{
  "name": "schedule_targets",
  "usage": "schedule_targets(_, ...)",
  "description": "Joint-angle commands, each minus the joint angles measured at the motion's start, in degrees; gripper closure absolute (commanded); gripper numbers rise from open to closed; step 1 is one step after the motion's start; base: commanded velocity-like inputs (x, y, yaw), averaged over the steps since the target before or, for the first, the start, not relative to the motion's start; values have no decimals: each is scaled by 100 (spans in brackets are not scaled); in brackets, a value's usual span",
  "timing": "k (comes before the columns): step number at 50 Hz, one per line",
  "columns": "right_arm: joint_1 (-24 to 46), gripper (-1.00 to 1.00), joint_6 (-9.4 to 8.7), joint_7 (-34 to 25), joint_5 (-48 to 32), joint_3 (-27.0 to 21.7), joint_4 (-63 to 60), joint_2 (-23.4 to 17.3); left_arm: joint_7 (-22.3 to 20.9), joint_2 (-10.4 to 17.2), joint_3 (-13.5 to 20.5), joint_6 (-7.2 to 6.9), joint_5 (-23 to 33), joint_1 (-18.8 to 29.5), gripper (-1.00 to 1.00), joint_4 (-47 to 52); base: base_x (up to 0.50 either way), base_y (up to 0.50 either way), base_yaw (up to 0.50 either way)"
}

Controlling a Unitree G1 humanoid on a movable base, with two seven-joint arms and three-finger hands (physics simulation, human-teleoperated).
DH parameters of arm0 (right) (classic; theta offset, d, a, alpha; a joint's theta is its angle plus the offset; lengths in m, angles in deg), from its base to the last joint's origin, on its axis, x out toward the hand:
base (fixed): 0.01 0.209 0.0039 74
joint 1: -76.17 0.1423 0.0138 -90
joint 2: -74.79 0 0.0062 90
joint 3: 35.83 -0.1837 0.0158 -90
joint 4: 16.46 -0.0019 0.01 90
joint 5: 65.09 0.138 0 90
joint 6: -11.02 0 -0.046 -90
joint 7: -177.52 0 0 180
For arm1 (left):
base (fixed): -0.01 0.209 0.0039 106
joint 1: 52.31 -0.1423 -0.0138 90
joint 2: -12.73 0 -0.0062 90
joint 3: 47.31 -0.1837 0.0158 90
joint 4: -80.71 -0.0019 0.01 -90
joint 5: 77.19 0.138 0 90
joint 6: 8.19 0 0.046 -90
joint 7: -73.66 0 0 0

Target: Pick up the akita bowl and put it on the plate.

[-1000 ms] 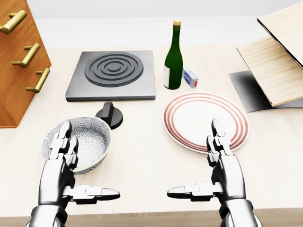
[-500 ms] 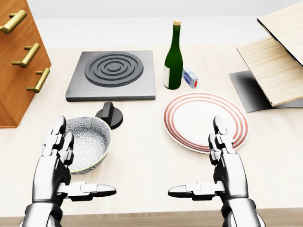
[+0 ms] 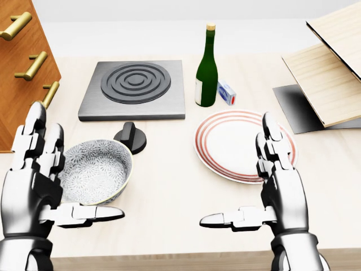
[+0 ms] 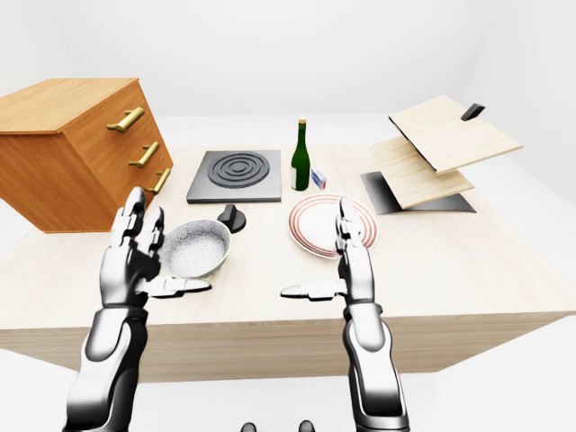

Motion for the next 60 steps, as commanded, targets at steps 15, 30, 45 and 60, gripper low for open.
schedule_targets(15,-62,-98,0,-83,-348,119,-1895,5,107,148,625,0,-499,164,-100,2297,0,0,0)
schedule_targets(30,-69,-98,0,-104,-371,63,-1998,6,511,759,1949,0,-1387,732,-100,2709,0,0,0)
schedule_targets(45,-95,-98,0,-110,-337,3,-2173,1,1539,2122,3917,0,-3335,1029,-100,2748,0,0,0)
schedule_targets(60,-126,-100,0,-113,-288,-73,-1994,-2,1786,3057,5500,0,-4276,585,-100,1847,0,0,0)
